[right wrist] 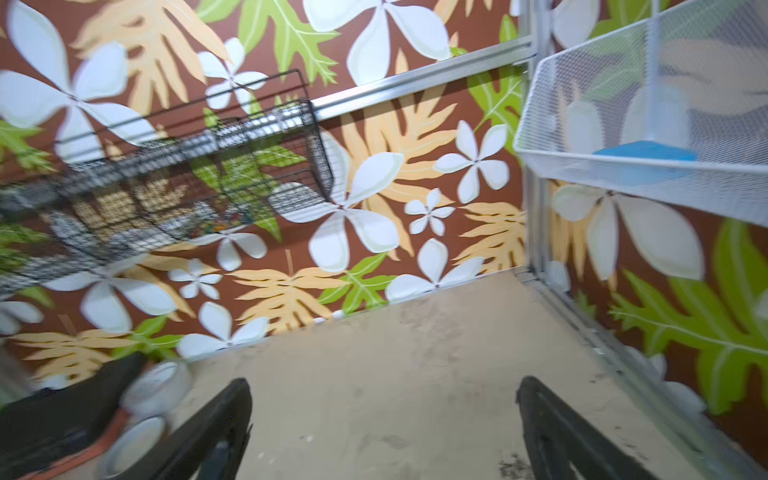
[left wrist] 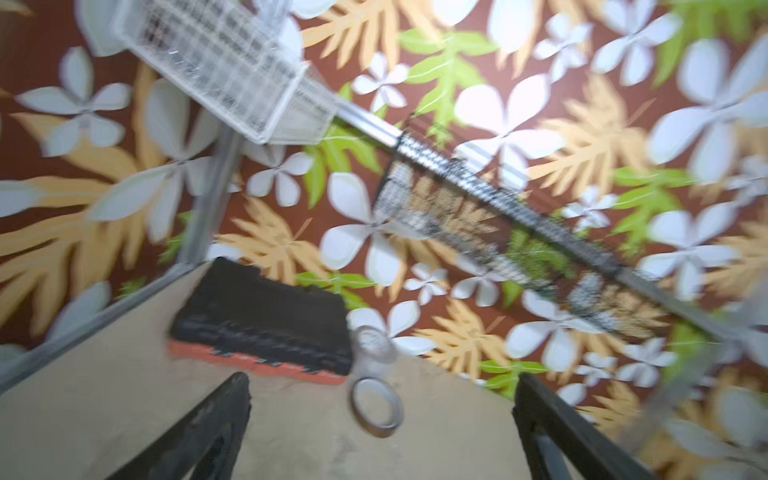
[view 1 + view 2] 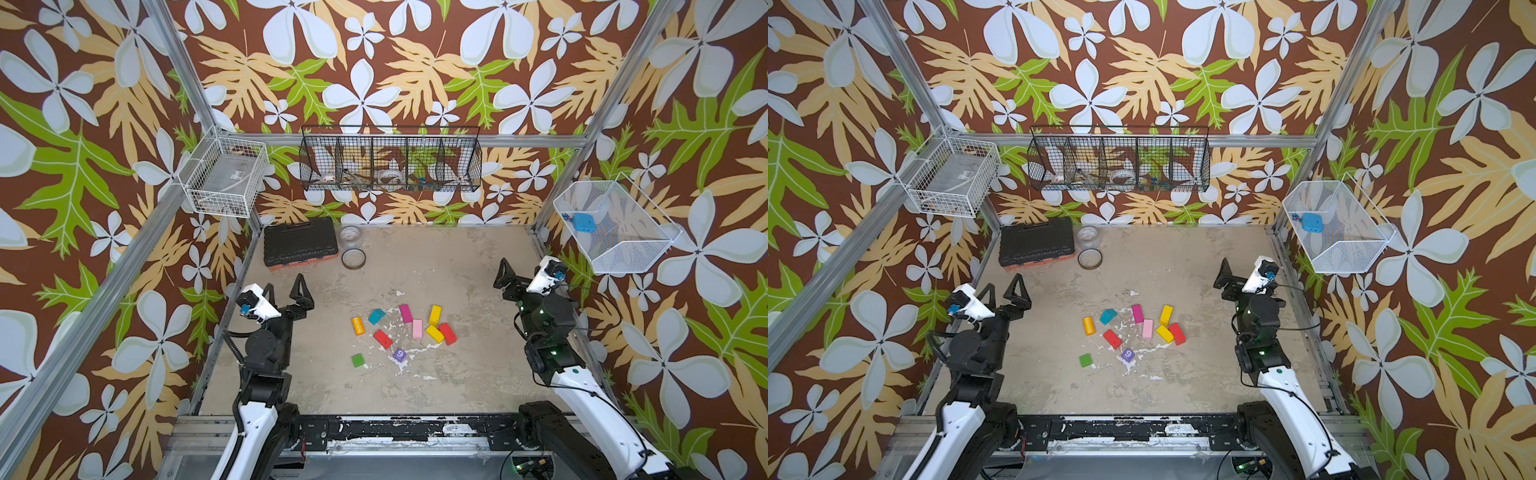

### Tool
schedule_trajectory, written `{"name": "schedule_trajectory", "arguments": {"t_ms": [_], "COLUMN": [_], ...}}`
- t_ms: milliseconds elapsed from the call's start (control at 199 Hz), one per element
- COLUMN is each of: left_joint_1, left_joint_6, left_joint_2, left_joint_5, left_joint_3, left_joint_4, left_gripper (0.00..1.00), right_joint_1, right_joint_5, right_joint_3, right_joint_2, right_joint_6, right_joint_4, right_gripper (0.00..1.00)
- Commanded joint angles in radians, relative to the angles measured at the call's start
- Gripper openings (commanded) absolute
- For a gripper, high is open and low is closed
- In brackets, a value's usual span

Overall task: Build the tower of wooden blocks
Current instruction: 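Raise both grippers from rest and swing them toward the blocks, then lower the right gripper over the yellow rectangular block and close on it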

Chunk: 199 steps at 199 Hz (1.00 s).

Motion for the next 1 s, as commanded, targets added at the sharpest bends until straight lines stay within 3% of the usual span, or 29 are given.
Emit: {"name": "schedule_trajectory", "arguments": {"t_ms": [0,40,80,171,246,306,366,427,502,532,587,683,803,994], "left_joint_1": [0.000,0.000,0.000,0.000,0.000,0.000,0.000,0.008,0.066,0.057,0.034,0.032,0.034,0.032], "left_joint_6": [-0.216,-0.269,-0.305,-0.357,-0.319,-0.237,-0.208,-0.214,-0.324,-0.364,-0.399,-0.328,-0.323,-0.335], "left_joint_2": [-0.045,-0.038,-0.016,0.074,0.160,0.221,0.250,0.225,0.152,0.128,0.115,0.182,0.252,0.214], "left_joint_5": [0.166,0.147,0.172,0.358,0.467,0.422,0.275,0.200,0.361,0.372,0.352,0.340,0.377,0.375], "left_joint_3": [0.063,0.099,0.147,0.279,0.412,0.515,0.556,0.464,0.197,0.098,-0.022,0.021,0.042,-0.003], "left_joint_4": [-0.316,-0.395,-0.456,-0.516,-0.540,-0.610,-0.693,-0.624,-0.318,-0.197,-0.066,-0.129,-0.103,-0.066], "left_gripper": [1.00,1.00,1.00,1.00,0.99,0.97,0.97,0.98,0.91,0.88,0.91,0.92,0.91,0.91], "right_joint_1": [0.001,-0.002,-0.011,-0.014,-0.014,-0.014,-0.014,-0.014,-0.014,-0.014,-0.012,0.004,0.062,0.234], "right_joint_5": [-0.138,-0.087,-0.132,-0.190,-0.171,-0.157,-0.152,-0.142,-0.115,-0.114,-0.140,-0.186,-0.188,-0.037], "right_joint_3": [0.032,0.056,0.055,0.042,0.040,0.052,0.056,0.055,0.055,0.063,0.065,0.064,0.104,0.103], "right_joint_2": [-0.007,-0.001,-0.008,-0.043,-0.073,-0.087,-0.095,-0.096,-0.075,-0.059,-0.024,0.050,0.161,0.255], "right_joint_6": [0.135,0.186,0.176,0.174,0.200,0.208,0.212,0.227,0.289,0.310,0.341,0.373,0.358,0.360], "right_joint_4": [-0.178,-0.264,-0.265,-0.235,-0.247,-0.277,-0.289,-0.301,-0.333,-0.350,-0.353,-0.351,-0.399,-0.425], "right_gripper": [1.00,1.00,1.00,1.00,1.00,1.00,1.00,1.00,1.00,1.00,1.00,1.00,0.99,0.93]}}
